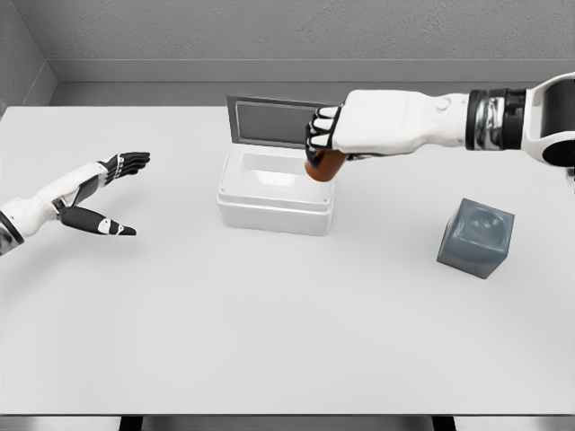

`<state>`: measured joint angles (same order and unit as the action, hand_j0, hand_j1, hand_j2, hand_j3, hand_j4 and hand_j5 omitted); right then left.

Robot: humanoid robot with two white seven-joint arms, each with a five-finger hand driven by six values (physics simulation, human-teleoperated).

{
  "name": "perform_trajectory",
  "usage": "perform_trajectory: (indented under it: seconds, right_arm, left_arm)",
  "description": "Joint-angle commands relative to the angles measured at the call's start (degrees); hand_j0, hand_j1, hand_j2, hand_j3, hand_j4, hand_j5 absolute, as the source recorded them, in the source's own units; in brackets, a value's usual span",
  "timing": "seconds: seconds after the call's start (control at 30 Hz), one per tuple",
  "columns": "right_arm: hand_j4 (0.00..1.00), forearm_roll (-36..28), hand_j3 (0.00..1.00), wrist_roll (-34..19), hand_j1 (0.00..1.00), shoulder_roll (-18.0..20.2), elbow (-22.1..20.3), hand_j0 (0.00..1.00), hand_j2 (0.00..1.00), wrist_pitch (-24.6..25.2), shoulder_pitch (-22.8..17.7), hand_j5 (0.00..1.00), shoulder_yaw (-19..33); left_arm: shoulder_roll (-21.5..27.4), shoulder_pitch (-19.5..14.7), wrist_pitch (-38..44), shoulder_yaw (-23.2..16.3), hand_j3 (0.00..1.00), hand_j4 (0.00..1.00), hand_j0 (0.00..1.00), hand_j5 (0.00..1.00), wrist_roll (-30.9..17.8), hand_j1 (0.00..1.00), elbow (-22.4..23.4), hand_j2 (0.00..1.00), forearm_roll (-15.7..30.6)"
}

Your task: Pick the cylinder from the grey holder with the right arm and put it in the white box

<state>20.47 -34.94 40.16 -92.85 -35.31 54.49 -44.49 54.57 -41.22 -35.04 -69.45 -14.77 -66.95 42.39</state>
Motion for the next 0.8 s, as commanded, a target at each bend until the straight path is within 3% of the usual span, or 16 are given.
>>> perform_trajectory:
  seconds: [0.0,0.17,0.77]
  right_arm:
    - [0.16,-0.3,0.16,-0.1,0.16,-1.0,0.3,0.16,0.16,0.3,0.0,0.16,-0.2]
    - [0.16,0.0,0.16,-0.1,0.16,-3.5,7.2,0.16,0.16,0.3,1.7,0.16,-0.2]
    - [0.17,5.2,0.17,-0.1,0.17,-7.4,13.6,0.17,0.17,0.3,2.0,0.17,-3.6]
  left_arm:
    - [0.0,0.0,0.0,0.1,1.0,1.0,1.0,1.0,0.0,1.0,0.0,1.0,0.3]
    - [0.0,0.1,0.0,0.1,1.0,1.0,1.0,1.0,0.0,1.0,0.0,1.0,0.3]
    - [-0.1,0.1,0.0,0.1,1.0,1.0,1.0,1.0,0.0,1.0,0.1,1.0,0.3]
